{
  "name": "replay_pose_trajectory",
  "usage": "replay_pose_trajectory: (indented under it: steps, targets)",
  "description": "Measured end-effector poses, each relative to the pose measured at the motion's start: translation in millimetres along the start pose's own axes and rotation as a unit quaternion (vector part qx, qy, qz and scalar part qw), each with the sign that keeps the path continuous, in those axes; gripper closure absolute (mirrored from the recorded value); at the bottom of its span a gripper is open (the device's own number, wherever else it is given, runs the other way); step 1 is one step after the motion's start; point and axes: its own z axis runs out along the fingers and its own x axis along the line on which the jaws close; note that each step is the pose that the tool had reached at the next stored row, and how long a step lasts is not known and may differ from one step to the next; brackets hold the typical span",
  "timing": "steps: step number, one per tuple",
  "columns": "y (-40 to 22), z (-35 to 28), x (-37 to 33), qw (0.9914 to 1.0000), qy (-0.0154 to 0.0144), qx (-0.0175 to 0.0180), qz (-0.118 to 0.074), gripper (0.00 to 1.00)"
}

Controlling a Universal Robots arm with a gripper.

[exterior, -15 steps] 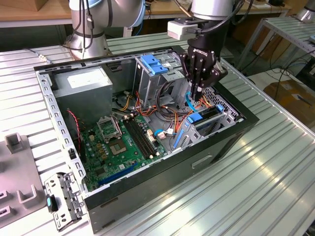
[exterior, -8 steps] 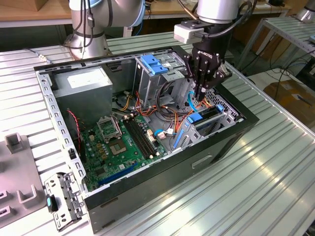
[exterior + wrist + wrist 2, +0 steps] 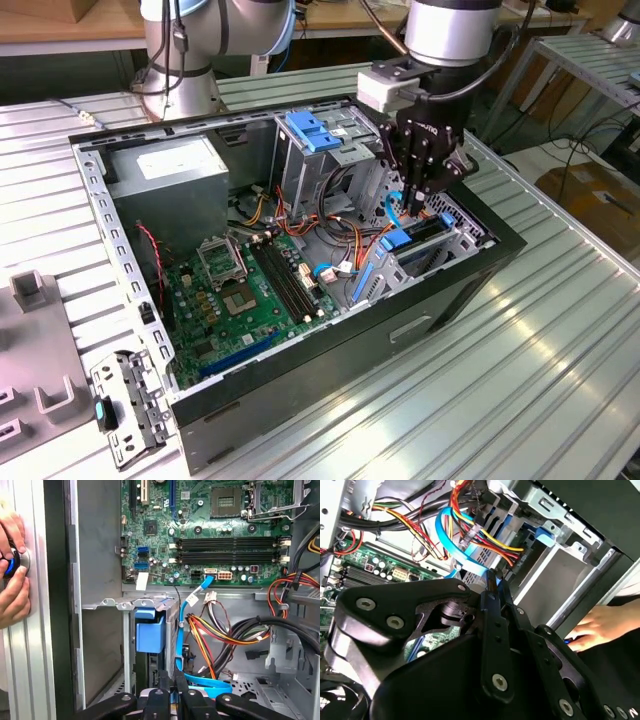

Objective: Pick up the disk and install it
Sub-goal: 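Insert the second disk wire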

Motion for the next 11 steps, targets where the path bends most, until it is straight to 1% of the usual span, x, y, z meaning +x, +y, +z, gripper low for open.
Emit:
replay_pose_trajectory:
  steps: [1, 3, 4, 5, 6, 7, 9, 10, 11]
  targets:
    - [0.3, 1.4, 4.6, 0.99998, -0.0058, 0.0005, 0.001, 0.84]
    - [0.8, 3.2, 9.9, 0.99992, -0.0129, 0.0014, 0.002, 0.84]
    - [1.2, 4.2, 13.3, 0.99984, -0.0179, 0.0019, 0.002, 0.84]
    - [1.5, 4.8, 15.4, 0.99977, -0.021, 0.0023, 0.003, 0.84]
    - [1.8, 5.4, 17.4, 0.99968, -0.0249, 0.0028, 0.003, 0.84]
    - [2.3, 6.4, 21.3, 0.99928, -0.0375, 0.0046, 0.004, 0.84]
    - [3.3, 7.7, 27.3, 0.99808, -0.061, 0.0077, 0.007, 0.84]
    - [3.4, 7.9, 28.4, 0.99798, -0.0626, 0.0081, 0.007, 0.84]
    - [3.6, 8.1, 29.3, 0.99792, -0.0635, 0.0084, 0.008, 0.84]
